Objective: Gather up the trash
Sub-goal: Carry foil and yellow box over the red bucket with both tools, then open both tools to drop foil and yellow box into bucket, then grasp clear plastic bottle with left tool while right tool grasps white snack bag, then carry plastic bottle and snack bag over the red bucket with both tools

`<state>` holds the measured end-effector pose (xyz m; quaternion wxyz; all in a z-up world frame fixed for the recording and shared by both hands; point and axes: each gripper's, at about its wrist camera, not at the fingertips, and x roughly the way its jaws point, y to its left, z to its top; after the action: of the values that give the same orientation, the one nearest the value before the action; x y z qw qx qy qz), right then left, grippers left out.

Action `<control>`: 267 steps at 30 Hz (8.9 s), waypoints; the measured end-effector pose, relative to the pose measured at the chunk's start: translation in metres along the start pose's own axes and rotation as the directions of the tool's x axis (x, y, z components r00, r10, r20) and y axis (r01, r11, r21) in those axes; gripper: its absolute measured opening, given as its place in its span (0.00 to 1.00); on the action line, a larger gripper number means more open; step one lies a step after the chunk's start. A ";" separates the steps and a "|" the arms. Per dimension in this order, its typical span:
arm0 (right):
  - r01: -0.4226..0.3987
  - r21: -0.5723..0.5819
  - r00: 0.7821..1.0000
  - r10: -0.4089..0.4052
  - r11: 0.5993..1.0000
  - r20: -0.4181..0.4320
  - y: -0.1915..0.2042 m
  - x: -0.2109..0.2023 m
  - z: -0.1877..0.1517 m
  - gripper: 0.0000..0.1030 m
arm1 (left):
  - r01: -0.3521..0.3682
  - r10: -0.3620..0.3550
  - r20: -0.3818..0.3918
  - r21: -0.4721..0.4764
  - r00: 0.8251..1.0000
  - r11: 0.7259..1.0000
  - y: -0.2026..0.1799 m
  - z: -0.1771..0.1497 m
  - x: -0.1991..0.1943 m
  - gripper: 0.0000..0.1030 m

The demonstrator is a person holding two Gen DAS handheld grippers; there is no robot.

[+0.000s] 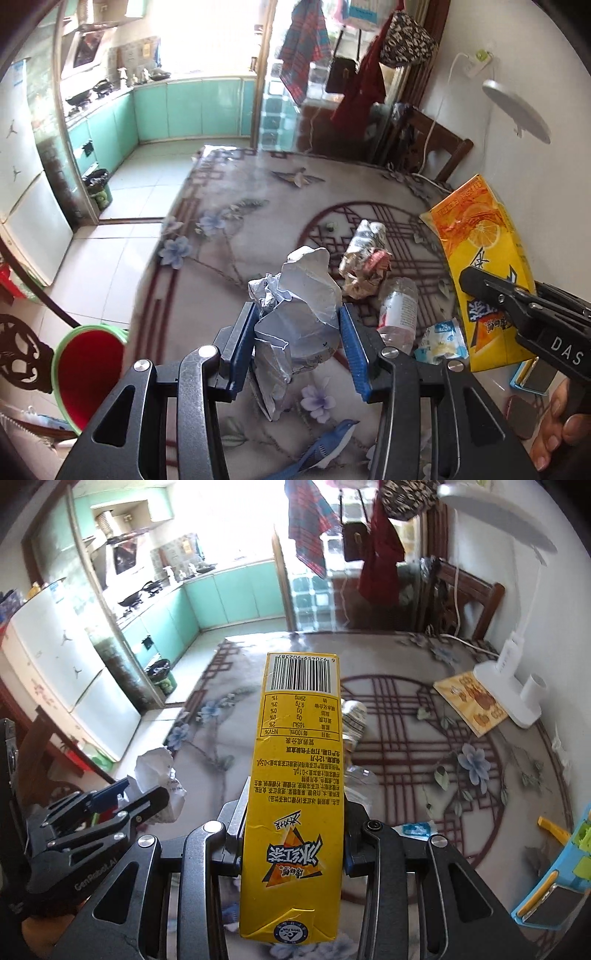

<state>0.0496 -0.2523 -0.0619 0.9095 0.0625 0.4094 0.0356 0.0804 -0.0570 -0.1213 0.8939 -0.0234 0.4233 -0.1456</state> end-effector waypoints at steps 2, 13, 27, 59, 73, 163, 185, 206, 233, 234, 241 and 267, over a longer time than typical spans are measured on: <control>-0.008 -0.016 1.000 0.008 1.000 0.007 0.011 -0.002 0.000 0.34 | -0.015 0.015 0.008 -0.003 1.000 1.000 0.006 0.000 -0.010 0.42; -0.037 -0.080 0.999 0.038 0.996 0.013 0.069 0.001 -0.004 0.34 | -0.078 0.079 0.029 -0.046 0.996 0.996 0.055 -0.008 -0.042 0.42; -0.044 -0.131 0.999 0.046 0.990 0.009 0.131 0.006 -0.008 0.34 | -0.094 0.100 0.051 -0.096 0.994 0.991 0.121 -0.016 -0.069 0.42; -0.149 -0.223 0.984 0.124 0.963 -0.125 0.271 0.068 -0.027 0.34 | -0.205 0.208 -0.014 -0.246 0.978 0.947 0.293 -0.047 -0.082 0.42; -0.226 -0.209 0.946 0.164 0.951 -0.279 0.305 0.113 -0.055 0.34 | -0.263 0.233 -0.131 -0.302 0.964 0.916 0.343 -0.077 -0.050 0.42; 0.185 0.224 0.979 -0.159 0.957 -0.130 -0.155 -0.009 -0.078 0.08 | 0.172 -0.127 -0.338 0.106 0.933 0.979 -0.137 -0.025 0.159 0.59; 0.180 0.056 0.984 -0.179 0.982 -0.015 -0.083 -0.013 -0.034 0.08 | 0.179 -0.158 -0.134 0.163 0.978 0.970 -0.109 -0.018 0.073 0.55; 0.088 -0.138 0.992 -0.075 0.986 0.099 0.044 -0.017 -0.005 0.08 | -0.055 0.061 0.091 -0.062 0.994 0.997 0.061 -0.009 -0.056 0.55; 0.103 -0.180 0.990 -0.082 0.978 0.118 0.113 -0.019 -0.012 0.08 | -0.050 0.059 0.111 -0.084 0.992 0.995 0.107 -0.014 -0.089 0.55; 0.099 -0.185 0.990 -0.078 0.978 0.119 0.117 -0.019 -0.012 0.08 | -0.055 0.065 0.113 -0.090 0.992 0.994 0.110 -0.015 -0.091 0.55; 0.078 -0.221 0.991 -0.051 0.972 0.122 0.142 -0.018 -0.012 0.08 | -0.077 0.092 0.120 -0.125 0.988 0.989 0.137 -0.022 -0.101 0.55; 0.022 -0.328 0.996 0.007 0.945 0.084 0.217 0.007 -0.010 0.08 | -0.152 0.176 0.094 -0.213 0.980 0.965 0.222 -0.037 -0.113 0.55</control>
<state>0.0436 -0.0355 -0.0422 0.9238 -0.0899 0.3592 0.0971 0.0377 0.1897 -0.0964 0.9181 -0.0885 0.3855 -0.0251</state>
